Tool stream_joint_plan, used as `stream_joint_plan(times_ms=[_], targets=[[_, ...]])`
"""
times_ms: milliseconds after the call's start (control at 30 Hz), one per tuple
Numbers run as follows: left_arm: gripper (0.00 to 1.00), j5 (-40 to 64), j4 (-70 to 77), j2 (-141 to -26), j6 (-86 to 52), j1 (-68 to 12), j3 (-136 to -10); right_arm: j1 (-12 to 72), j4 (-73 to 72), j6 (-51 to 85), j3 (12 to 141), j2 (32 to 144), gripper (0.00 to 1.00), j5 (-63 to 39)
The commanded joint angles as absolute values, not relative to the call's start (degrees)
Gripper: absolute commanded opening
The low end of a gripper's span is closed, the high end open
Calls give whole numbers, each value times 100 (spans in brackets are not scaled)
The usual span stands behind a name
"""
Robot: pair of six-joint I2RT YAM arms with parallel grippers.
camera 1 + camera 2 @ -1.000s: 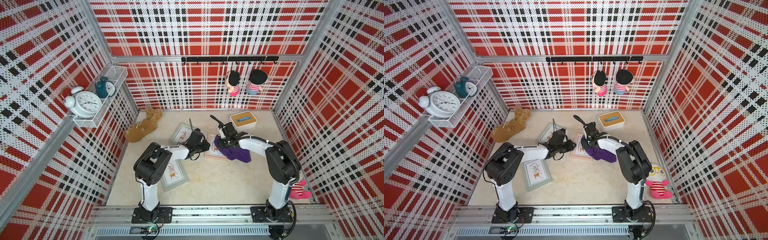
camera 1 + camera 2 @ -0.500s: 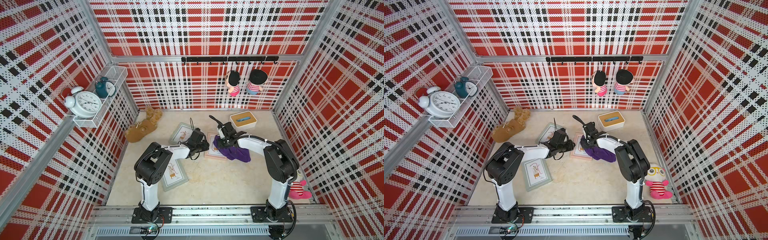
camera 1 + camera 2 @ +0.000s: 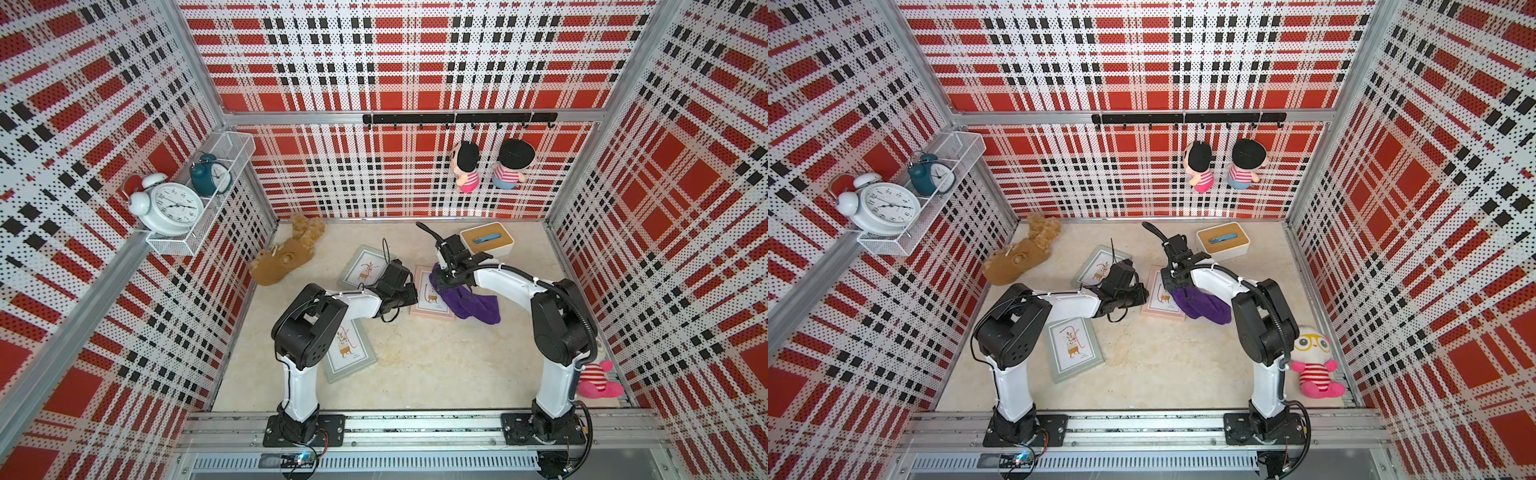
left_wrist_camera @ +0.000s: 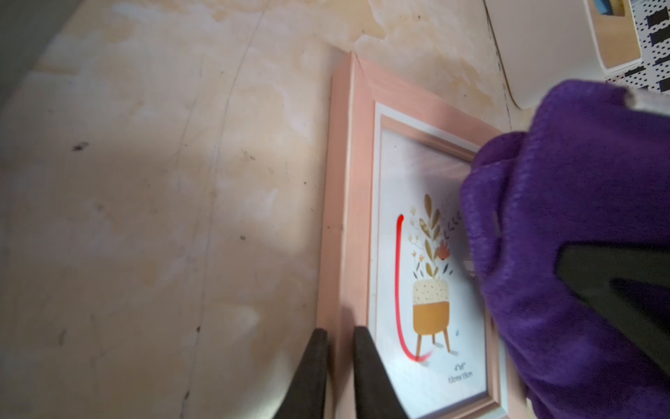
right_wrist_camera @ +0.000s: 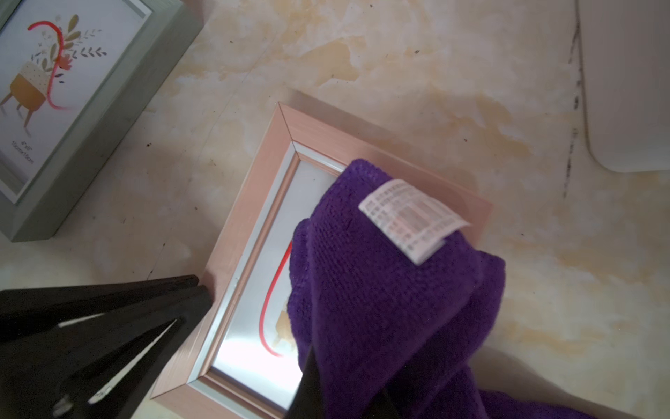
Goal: Wipe the picture frame with a cloth
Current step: Wipe the dirt from the picture frame.
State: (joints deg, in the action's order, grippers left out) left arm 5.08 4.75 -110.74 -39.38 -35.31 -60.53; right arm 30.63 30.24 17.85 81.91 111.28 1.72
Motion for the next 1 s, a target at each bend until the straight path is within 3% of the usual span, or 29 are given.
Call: stream_joint_plan(times_ms=[0, 233, 467, 833, 967], targets=[[17, 501, 360, -11242, -4005, -3645, -5964, 3182, 3170, 1848, 8439, 11509, 0, -62], [17, 566, 463, -11241, -4121, -3750, -5639, 3191, 3208, 2064, 8829, 12027, 0, 59], [18, 582, 579, -11229, -4238, -3806, -5286, 3197, 3513, 2440, 9535, 12496, 0, 875], [18, 646, 755, -11285, -4679, -3928, -5009, 3551, 3522, 2124, 8604, 12132, 0, -57], [18, 642, 756, -11294, -4707, -3938, -4992, 3432, 3620, 2340, 9193, 12377, 0, 656]])
